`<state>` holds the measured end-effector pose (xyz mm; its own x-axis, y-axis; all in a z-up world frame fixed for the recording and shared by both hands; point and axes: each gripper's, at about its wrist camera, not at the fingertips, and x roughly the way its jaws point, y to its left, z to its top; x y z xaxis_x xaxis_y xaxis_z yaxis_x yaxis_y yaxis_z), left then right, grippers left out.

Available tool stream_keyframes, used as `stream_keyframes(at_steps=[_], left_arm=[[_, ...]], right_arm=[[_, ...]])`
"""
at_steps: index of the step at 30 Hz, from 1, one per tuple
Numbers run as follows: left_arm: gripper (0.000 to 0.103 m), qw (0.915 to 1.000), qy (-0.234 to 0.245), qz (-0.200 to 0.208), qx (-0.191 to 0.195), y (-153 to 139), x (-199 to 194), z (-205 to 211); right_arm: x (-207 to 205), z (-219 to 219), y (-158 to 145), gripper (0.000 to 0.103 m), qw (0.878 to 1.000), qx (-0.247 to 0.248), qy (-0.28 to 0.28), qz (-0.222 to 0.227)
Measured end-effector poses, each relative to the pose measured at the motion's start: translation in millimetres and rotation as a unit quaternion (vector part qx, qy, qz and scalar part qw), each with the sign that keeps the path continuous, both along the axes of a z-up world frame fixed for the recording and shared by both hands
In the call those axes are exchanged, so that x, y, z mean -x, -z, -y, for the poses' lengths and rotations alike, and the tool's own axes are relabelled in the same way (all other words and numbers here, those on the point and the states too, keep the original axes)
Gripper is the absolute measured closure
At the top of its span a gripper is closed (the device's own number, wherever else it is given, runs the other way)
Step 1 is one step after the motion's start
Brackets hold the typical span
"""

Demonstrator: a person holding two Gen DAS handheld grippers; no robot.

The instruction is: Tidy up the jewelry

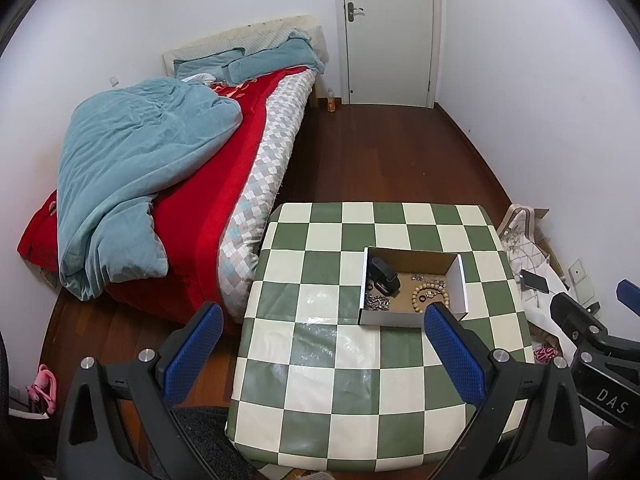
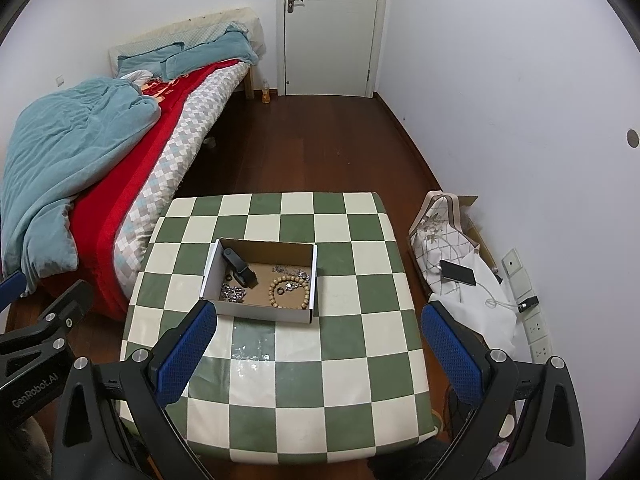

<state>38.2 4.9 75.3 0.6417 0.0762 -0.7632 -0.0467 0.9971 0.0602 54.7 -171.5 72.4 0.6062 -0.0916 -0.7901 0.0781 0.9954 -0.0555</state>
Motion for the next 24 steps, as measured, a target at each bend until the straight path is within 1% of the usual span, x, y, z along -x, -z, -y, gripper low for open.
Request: stream_keyframes(at_steps=[8, 12, 24], left_arm=[[0.000, 1.0000, 0.000, 0.000, -0.002, -1.1, -0.4, -0.3], [0.000, 1.0000, -0.001, 0.002, -0.004, -6.9, -3.8, 1.4], [0.000, 1.0000, -0.001, 0.004, -0.003, -6.2, -2.2, 0.4]], right_arm=[[0.6, 0.1, -1.7, 0.000, 1.000, 0.000, 0.000, 0.001], [0.8, 0.3, -2.2, 0.000, 1.000, -0.001, 0.000, 0.000], [0.4, 2.2, -4.2, 0.000, 1.000, 0.001, 0.001, 0.001]])
